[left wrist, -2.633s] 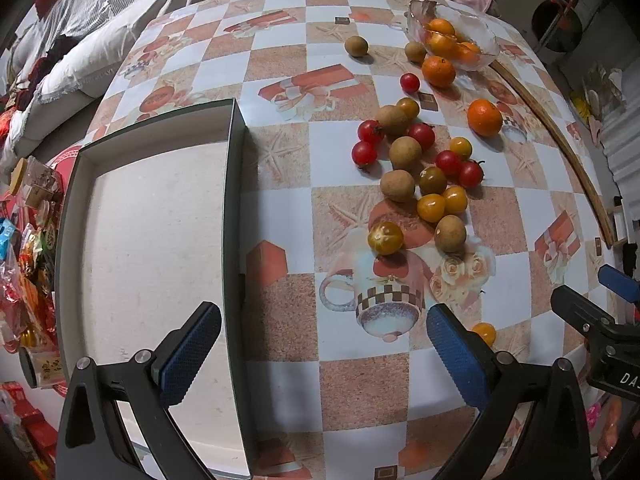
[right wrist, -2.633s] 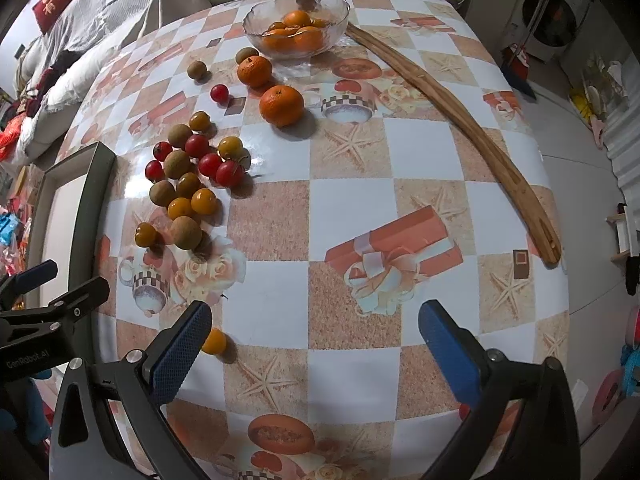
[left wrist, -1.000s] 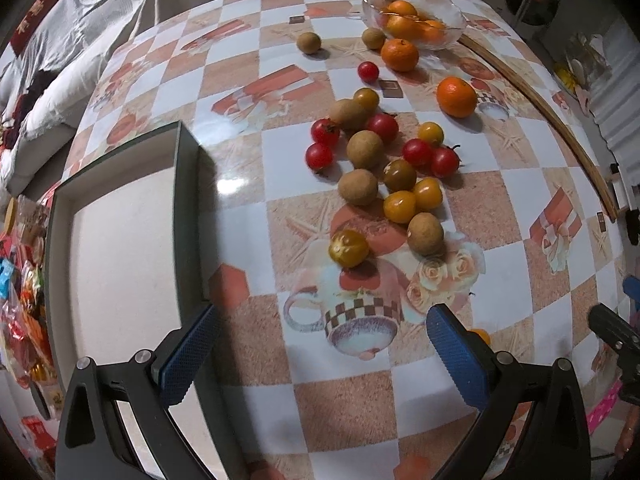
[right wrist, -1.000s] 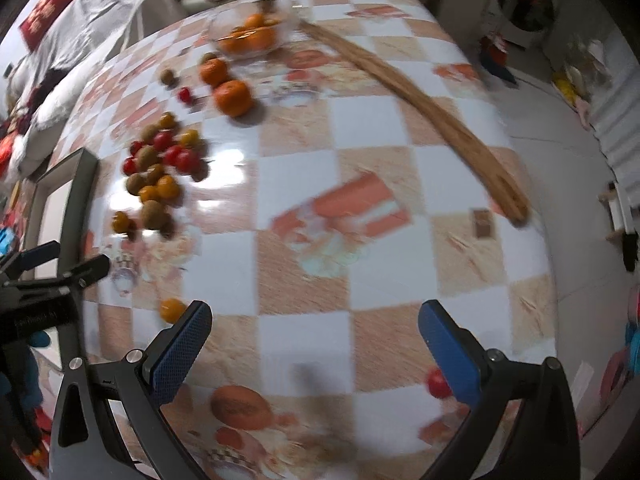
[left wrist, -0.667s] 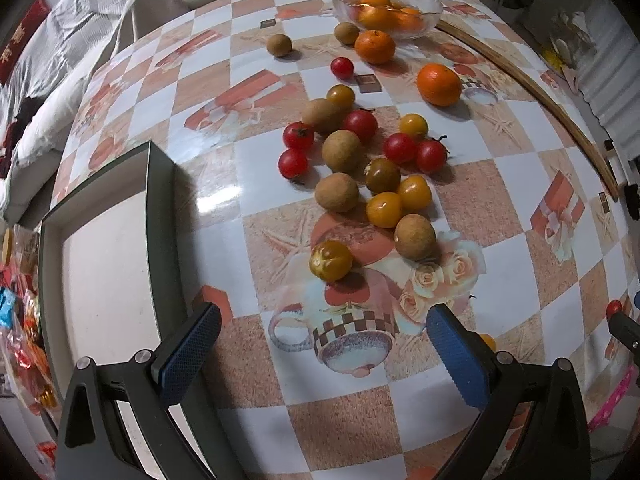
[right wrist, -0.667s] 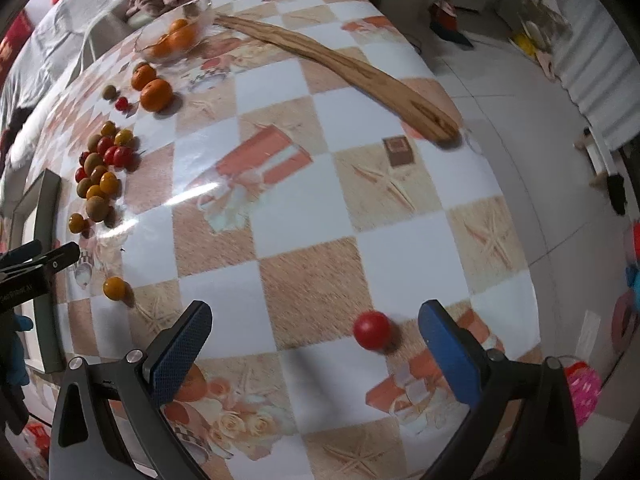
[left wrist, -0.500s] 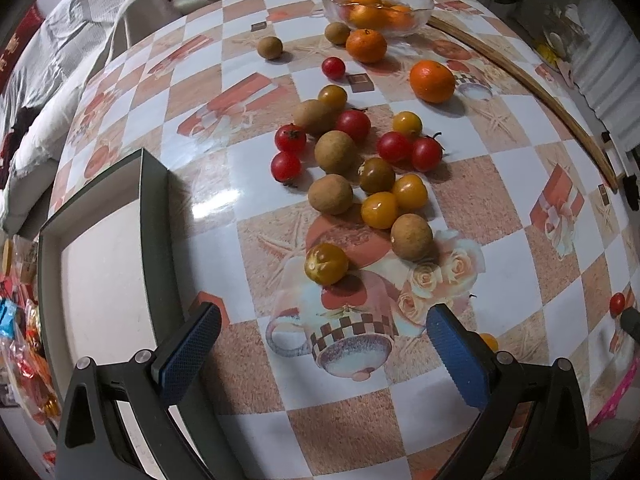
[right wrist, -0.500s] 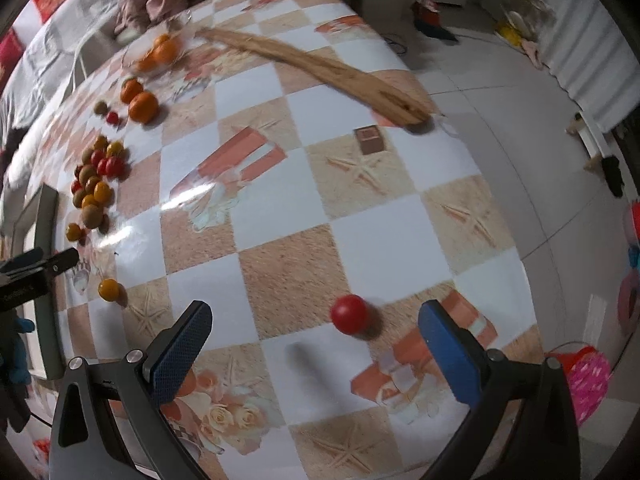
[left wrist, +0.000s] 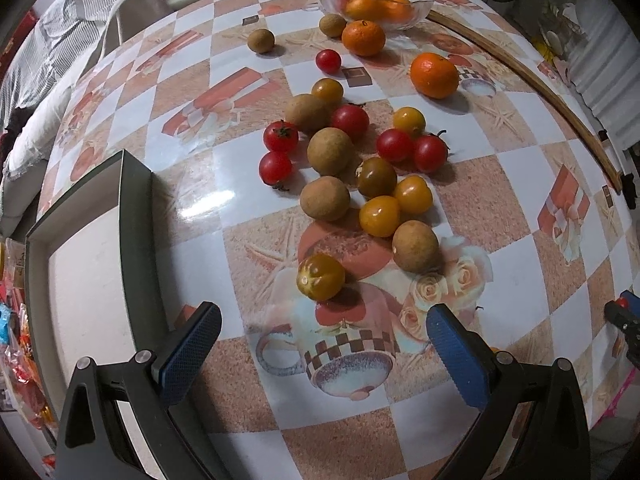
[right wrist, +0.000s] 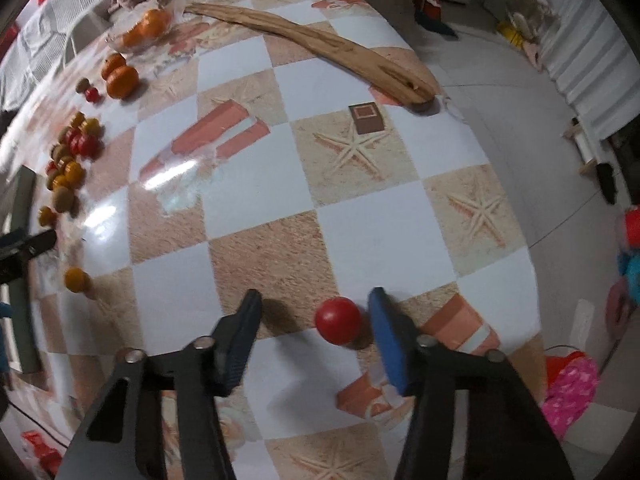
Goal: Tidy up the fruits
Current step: 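Close the right gripper on the red cherry tomato, then carry the red tomato with the right gripper while the left gripper carries a yellow tomato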
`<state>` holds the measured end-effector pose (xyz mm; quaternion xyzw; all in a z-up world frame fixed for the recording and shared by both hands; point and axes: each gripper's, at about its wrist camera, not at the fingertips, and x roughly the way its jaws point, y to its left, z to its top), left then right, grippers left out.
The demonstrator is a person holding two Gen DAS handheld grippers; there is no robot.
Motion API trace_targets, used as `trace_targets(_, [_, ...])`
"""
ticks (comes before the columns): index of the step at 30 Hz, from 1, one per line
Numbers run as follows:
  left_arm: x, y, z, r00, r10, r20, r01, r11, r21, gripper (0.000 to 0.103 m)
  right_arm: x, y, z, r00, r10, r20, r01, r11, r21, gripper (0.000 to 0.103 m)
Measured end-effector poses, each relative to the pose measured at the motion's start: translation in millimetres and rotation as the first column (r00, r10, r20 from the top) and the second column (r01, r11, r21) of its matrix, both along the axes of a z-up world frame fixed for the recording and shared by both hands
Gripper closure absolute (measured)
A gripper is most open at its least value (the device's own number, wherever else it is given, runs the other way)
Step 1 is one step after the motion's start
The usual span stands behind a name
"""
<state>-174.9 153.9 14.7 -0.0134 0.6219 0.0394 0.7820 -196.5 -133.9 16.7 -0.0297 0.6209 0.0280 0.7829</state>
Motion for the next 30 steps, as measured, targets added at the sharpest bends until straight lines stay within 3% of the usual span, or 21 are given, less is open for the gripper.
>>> trace_targets(1, [1, 1, -1, 1.0, 0.001, 0.001, -0.001, 1.0, -0.001, 0.0, -1, 0, 0, 1.0, 0.001, 0.004, -0.001, 0.999, -0.033, 0.073])
trace_targets(2, [2, 2, -1, 1.0, 0.003, 0.001, -0.003, 1.0, 0.0, 0.0, -2, -2, 1, 1.0, 0.001, 0.008, -0.001, 1.0, -0.024, 0.081])
trace_targets(5, [3, 2, -2, 1.0, 0.004, 0.004, -0.004, 1.0, -0.005, 0.0, -1, -3, 1, 1.0, 0.003, -0.001, -0.003, 1.0, -0.011, 0.081])
trace_targets(8, [6, 4, -4, 1.0, -0.003, 0.0, 0.003, 1.0, -0.014, 0.017, 0, -2, 1, 1.0, -0.004, 0.001, 0.004, 1.0, -0.005, 0.081])
trace_targets(12, [10, 7, -8, 1.0, -0.001, -0.006, 0.0, 1.0, -0.024, 0.02, 1, -6, 2, 1.0, -0.015, 0.002, 0.015, 1.0, 0.009, 0.081])
trace_targets(16, [15, 9, -6, 1.0, -0.016, 0.0, 0.016, 0.999, -0.038, 0.036, 0, -13, 4, 1.0, -0.015, 0.003, 0.015, 1.0, 0.017, 0.081])
trace_targets(18, [17, 7, -4, 1.0, -0.021, 0.012, 0.021, 0.999, -0.039, 0.057, -1, -15, 4, 1.0, -0.015, 0.002, 0.015, 1.0, 0.018, 0.081])
trace_targets(21, [22, 5, -1, 1.0, -0.012, 0.023, 0.013, 0.999, -0.031, 0.078, 0, -15, 4, 1.0, -0.016, -0.001, 0.016, 1.0, 0.023, 0.081])
trace_targets(30, [18, 25, 8, 0.998, 0.044, 0.045, -0.039, 0.995, -0.093, 0.078, 5, -6, 15, 1.0, 0.014, -0.015, -0.012, 0.995, 0.096, 0.08])
